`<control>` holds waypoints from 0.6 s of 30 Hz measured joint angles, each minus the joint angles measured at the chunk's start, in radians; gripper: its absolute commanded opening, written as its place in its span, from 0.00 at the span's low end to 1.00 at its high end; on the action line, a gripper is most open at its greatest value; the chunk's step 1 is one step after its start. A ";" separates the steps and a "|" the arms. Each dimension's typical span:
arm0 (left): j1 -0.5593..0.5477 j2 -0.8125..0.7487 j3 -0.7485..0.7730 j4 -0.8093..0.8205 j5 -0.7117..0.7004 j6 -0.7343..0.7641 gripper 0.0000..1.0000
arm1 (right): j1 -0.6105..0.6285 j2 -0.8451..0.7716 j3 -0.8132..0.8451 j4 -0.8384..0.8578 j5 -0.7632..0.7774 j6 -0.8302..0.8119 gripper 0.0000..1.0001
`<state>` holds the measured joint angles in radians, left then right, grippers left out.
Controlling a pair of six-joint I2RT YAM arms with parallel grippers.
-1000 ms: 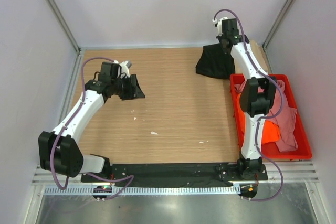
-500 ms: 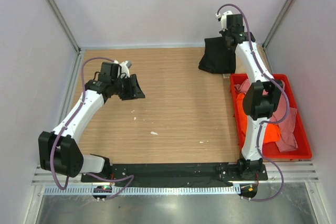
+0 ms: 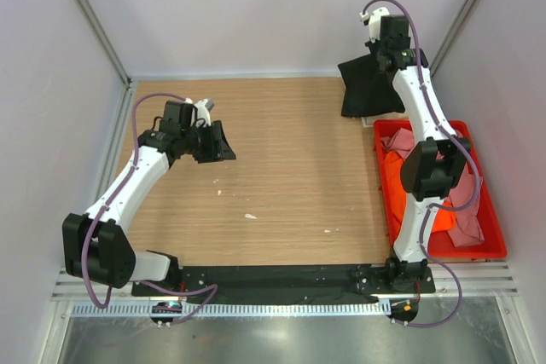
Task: Fold and stack the t-shirts
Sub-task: Neatly place the folded tshirt to the corner
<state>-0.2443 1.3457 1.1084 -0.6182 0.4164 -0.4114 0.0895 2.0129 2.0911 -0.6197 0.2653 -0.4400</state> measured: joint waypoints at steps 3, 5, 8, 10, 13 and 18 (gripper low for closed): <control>0.000 0.000 0.000 0.000 0.003 0.000 0.48 | 0.000 -0.006 -0.002 -0.002 0.000 -0.005 0.01; 0.000 0.000 0.000 0.000 0.004 0.000 0.48 | -0.001 -0.011 -0.002 -0.002 -0.001 -0.007 0.01; 0.000 0.000 0.000 0.000 0.004 0.000 0.48 | -0.007 -0.018 -0.002 -0.003 -0.008 -0.009 0.01; 0.000 0.000 0.000 0.000 0.004 0.000 0.48 | -0.014 -0.025 -0.002 -0.005 -0.016 -0.010 0.01; 0.000 0.000 0.000 0.000 0.004 0.000 0.48 | -0.022 -0.043 -0.003 -0.011 -0.039 -0.007 0.01; 0.001 0.000 0.000 0.000 0.004 0.000 0.48 | -0.028 -0.086 -0.011 -0.020 -0.056 -0.005 0.01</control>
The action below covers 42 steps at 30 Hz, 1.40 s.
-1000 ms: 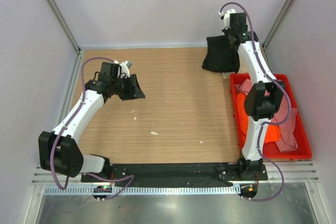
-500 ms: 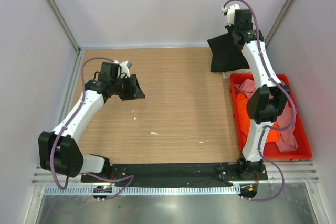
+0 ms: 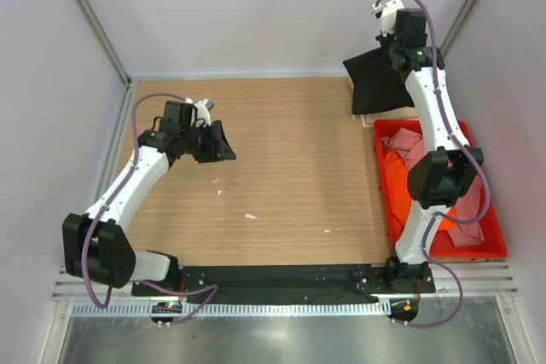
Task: Fold and stack the t-shirts
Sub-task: Neatly place the folded tshirt to the corner
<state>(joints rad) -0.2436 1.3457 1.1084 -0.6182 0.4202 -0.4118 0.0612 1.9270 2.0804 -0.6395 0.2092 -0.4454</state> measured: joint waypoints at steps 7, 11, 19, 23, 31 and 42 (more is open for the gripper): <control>0.000 0.000 0.000 0.000 0.000 0.000 0.48 | 0.000 -0.049 -0.024 -0.014 -0.011 0.000 0.01; 0.000 0.000 0.000 0.000 0.003 0.000 0.48 | -0.002 -0.055 -0.037 -0.025 -0.019 0.000 0.01; 0.000 0.000 0.000 0.000 0.003 0.000 0.48 | -0.026 -0.056 -0.071 -0.038 -0.039 -0.001 0.01; 0.000 0.000 0.000 0.000 0.003 0.000 0.48 | -0.042 -0.055 -0.069 -0.036 -0.044 -0.005 0.01; 0.000 0.000 0.000 -0.002 -0.002 0.001 0.48 | -0.093 0.093 0.068 -0.039 -0.071 -0.045 0.01; 0.000 0.021 0.000 -0.004 -0.005 0.000 0.48 | -0.156 0.392 0.208 0.021 -0.062 -0.131 0.01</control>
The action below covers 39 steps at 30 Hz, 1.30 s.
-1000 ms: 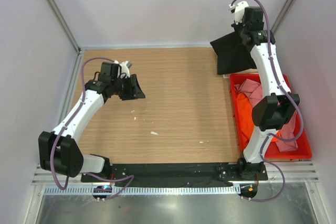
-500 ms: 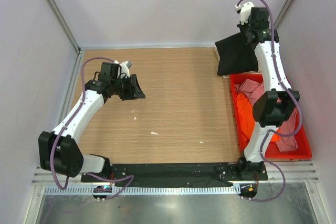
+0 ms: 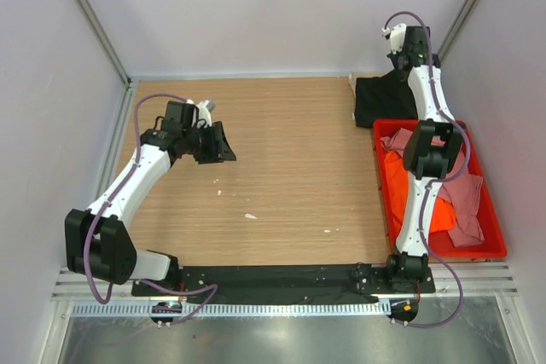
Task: Fold and stack the t-shirts
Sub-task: Neatly place the folded tshirt to the corner
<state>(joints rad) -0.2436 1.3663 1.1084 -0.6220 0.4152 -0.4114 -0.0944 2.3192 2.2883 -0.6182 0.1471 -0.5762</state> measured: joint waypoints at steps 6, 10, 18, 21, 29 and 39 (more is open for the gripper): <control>0.000 0.002 0.000 0.000 0.000 0.000 0.48 | -0.026 0.014 0.000 0.046 0.007 -0.024 0.01; 0.000 0.002 0.000 0.000 0.000 0.000 0.48 | -0.041 -0.011 -0.059 0.117 0.009 -0.029 0.01; 0.000 0.005 0.000 0.000 0.000 0.000 0.48 | -0.060 -0.033 -0.080 0.159 0.007 -0.031 0.01; 0.000 0.005 0.000 0.000 -0.003 0.000 0.48 | -0.065 -0.033 -0.069 0.170 0.007 -0.031 0.01; 0.000 0.008 0.000 0.000 -0.003 0.000 0.48 | -0.067 0.029 0.003 0.219 0.024 -0.030 0.10; 0.000 0.020 0.000 -0.001 -0.008 0.000 0.49 | -0.092 0.119 0.018 0.282 0.098 0.037 0.53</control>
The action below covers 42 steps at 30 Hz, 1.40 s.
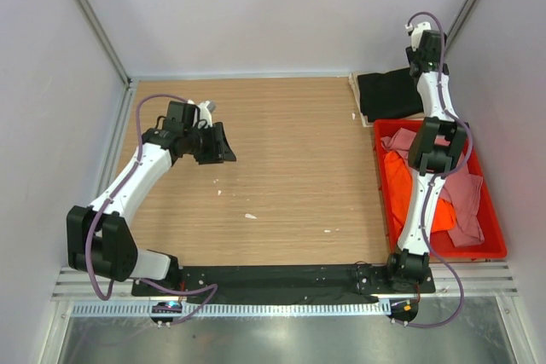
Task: Fold and stack the t-shirts
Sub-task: Neatly place the folded tshirt to the corner
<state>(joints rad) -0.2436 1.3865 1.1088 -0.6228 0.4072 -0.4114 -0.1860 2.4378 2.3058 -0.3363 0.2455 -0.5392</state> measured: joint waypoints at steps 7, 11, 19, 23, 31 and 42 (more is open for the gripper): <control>0.000 0.000 0.000 0.000 -0.004 0.000 0.49 | -0.009 -0.041 -0.049 0.029 -0.034 0.134 0.33; 0.000 0.000 0.000 0.000 -0.005 0.000 0.49 | -0.008 -0.061 -0.071 0.027 -0.130 0.247 0.28; 0.000 0.000 0.000 -0.001 -0.005 0.000 0.49 | 0.006 -0.060 -0.072 0.047 -0.319 0.468 0.36; 0.000 -0.001 0.000 -0.001 -0.004 0.000 0.49 | 0.040 -0.050 -0.071 0.080 -0.322 0.508 0.41; 0.000 -0.003 0.000 -0.003 -0.003 0.000 0.49 | 0.160 0.038 -0.053 0.105 -0.276 0.462 0.43; 0.000 -0.003 0.000 -0.003 -0.003 0.001 0.48 | 0.273 0.109 -0.051 0.105 -0.107 0.312 0.44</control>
<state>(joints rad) -0.2436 1.3830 1.1088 -0.6262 0.4038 -0.4107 0.0872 2.5465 2.2551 -0.2317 0.1387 -0.2272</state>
